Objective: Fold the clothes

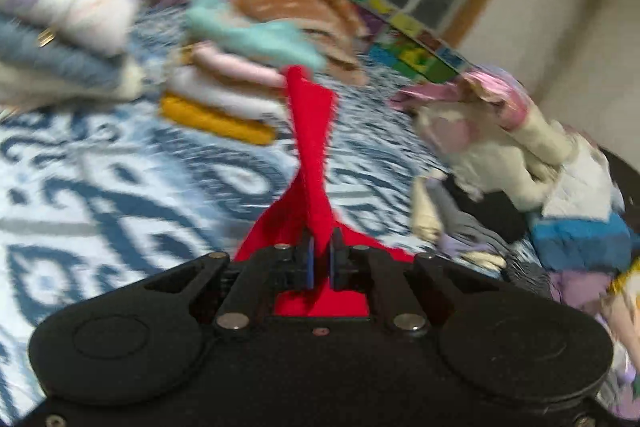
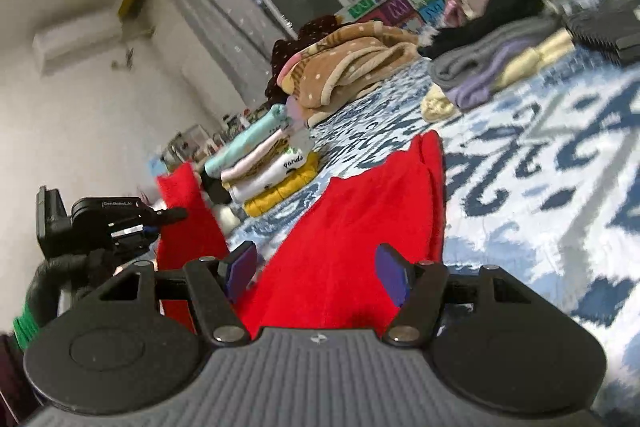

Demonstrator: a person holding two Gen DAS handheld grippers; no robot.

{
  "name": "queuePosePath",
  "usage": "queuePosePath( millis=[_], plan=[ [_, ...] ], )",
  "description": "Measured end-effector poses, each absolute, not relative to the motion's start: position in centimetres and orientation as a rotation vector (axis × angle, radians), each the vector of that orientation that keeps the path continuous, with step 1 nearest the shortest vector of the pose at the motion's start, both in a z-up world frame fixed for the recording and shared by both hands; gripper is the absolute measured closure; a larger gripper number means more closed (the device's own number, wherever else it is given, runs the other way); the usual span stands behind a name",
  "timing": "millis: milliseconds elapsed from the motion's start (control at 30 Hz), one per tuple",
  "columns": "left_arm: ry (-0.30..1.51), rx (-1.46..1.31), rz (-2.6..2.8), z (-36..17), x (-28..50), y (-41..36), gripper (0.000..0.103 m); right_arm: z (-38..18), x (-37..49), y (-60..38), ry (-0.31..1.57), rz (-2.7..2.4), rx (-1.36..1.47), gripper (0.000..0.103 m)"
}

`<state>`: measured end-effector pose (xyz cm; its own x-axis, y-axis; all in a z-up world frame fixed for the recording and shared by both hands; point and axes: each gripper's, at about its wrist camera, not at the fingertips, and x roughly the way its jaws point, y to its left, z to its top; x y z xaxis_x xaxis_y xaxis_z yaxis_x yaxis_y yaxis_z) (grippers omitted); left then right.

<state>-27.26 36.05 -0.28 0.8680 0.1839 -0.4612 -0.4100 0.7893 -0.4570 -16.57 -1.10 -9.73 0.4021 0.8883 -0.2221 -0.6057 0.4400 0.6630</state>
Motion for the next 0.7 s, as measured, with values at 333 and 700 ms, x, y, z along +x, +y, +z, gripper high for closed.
queuePosePath(
  millis=[333,700],
  plan=[
    [0.502,-0.375,0.199,-1.5,-21.2,23.9,0.099,-13.1,-13.5,-4.8,0.745,0.98,0.935,0.03],
    [0.648,-0.272,0.015,-6.9,-22.3,17.3,0.076,-16.9,-11.4,-5.9,0.853,0.866,1.164,0.026]
  ],
)
